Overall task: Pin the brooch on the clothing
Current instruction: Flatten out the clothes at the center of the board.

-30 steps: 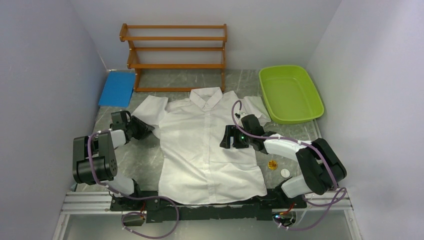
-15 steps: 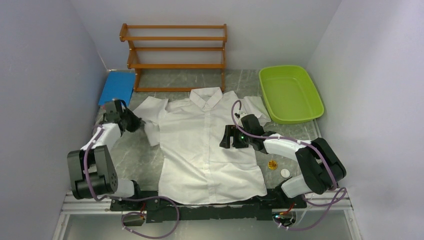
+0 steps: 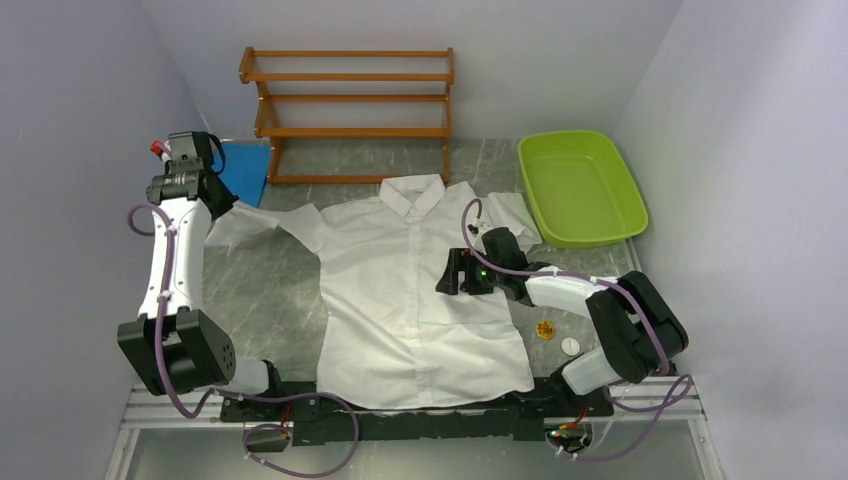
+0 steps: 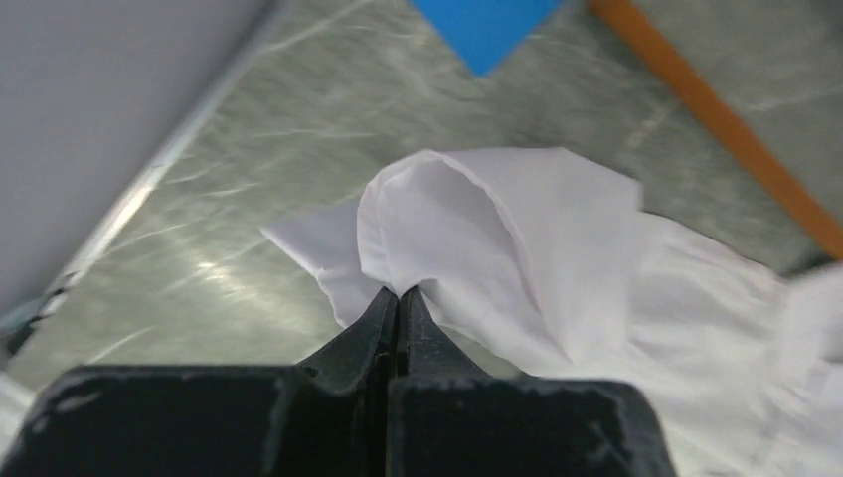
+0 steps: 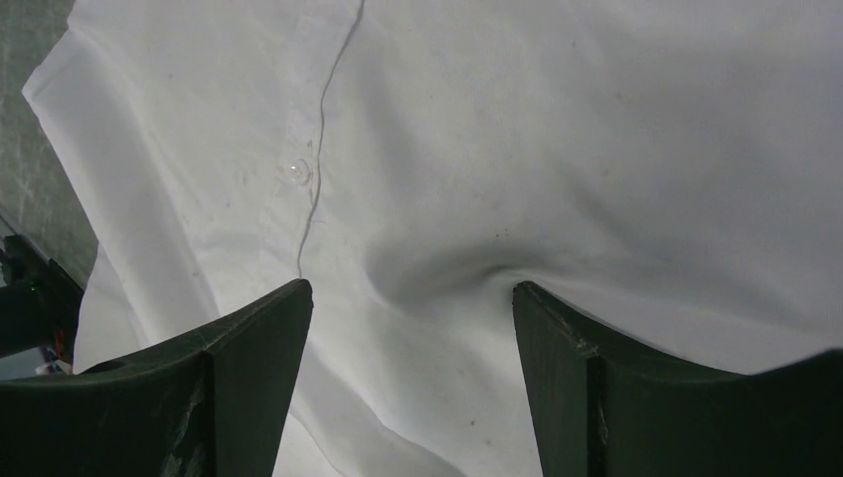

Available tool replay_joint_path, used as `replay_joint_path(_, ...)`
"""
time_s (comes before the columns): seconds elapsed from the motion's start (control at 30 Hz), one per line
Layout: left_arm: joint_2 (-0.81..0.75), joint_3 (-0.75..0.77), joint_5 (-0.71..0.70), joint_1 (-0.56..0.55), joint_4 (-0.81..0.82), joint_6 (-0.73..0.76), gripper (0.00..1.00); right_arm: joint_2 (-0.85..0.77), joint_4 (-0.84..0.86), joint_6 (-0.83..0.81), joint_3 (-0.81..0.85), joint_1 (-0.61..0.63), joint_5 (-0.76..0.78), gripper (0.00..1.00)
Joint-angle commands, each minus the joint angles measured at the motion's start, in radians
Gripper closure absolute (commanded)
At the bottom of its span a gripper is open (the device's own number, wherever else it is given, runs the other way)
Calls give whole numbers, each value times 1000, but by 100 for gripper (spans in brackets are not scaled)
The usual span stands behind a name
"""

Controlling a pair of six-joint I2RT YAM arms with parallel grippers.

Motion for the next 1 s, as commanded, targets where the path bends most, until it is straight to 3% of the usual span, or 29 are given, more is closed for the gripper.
replay_joint_path(0.0, 44, 60, -311, 2, -188, 96, 97, 8, -58, -3, -12, 2, -16, 22)
replay_joint_path(0.17, 48, 55, -512, -8, -215, 126, 97, -8, -78, -9, -5, 1, -14, 22)
replay_joint_path(0.23, 33, 61, -553, -26, -235, 104, 88, -19, -88, -5, -1, 2, -11, 22)
replay_joint_path(0.33, -16, 50, -512, -75, -206, 116, 41, -49, -107, -4, 8, 1, -2, 22)
replay_joint_path(0.47, -96, -1, -392, -176, -145, 163, 7, -104, -141, 2, 21, -10, 13, 21)
replay_joint_path(0.57, -136, -43, -308, -271, -127, 162, 5, -144, -185, -9, 46, -40, 12, 21)
replay_joint_path(0.7, -155, -100, -91, -344, -89, 137, 5, -210, -243, -36, 73, -102, 23, 20)
replay_joint_path(0.87, -176, -224, 153, -471, 75, 96, 5, -289, -314, -75, 78, -205, 51, 20)
replay_joint_path(0.97, -163, -294, 229, -550, 174, 48, 7, -318, -335, -87, 70, -273, 55, 20)
